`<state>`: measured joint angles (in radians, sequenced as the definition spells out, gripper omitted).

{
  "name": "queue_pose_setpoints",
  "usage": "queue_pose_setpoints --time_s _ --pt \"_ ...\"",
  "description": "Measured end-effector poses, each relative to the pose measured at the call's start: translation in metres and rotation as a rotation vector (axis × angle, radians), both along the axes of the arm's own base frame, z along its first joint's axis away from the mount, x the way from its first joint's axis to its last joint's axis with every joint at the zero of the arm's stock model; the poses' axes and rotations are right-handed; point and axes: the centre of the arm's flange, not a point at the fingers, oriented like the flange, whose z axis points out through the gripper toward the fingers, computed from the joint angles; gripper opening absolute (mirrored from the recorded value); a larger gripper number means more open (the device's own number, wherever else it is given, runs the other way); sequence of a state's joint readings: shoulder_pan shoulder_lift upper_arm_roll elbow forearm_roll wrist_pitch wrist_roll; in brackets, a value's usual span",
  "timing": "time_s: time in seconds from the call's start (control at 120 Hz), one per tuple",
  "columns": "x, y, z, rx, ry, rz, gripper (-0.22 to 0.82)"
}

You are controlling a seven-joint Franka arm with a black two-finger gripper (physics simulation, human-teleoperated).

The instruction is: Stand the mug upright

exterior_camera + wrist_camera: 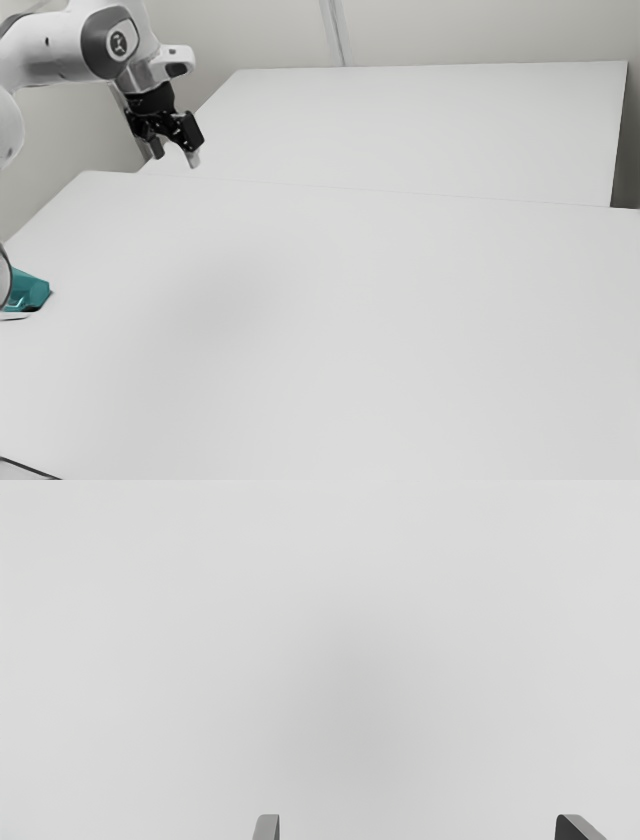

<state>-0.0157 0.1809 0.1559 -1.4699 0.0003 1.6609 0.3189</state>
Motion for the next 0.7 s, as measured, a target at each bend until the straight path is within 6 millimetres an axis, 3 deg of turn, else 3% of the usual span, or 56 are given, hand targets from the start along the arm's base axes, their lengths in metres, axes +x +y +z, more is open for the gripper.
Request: queue_pose_setpoints --time_s 0.142,0.308,0.425,0.542,0.7 --pt "-0.002 0.016 -0.004 0.000 -0.016 0.038 0.60" --pt "-0.025 0.044 -0.012 -0.009 -0.013 0.112 0.60" --pt "-0.083 0.080 -0.028 -0.042 -0.029 0.197 0.60" --pt "-0.154 0.134 -0.038 -0.037 -0.086 0.344 0.60" --pt "-0.215 0.200 -0.053 -0.063 -0.150 0.518 0.60"
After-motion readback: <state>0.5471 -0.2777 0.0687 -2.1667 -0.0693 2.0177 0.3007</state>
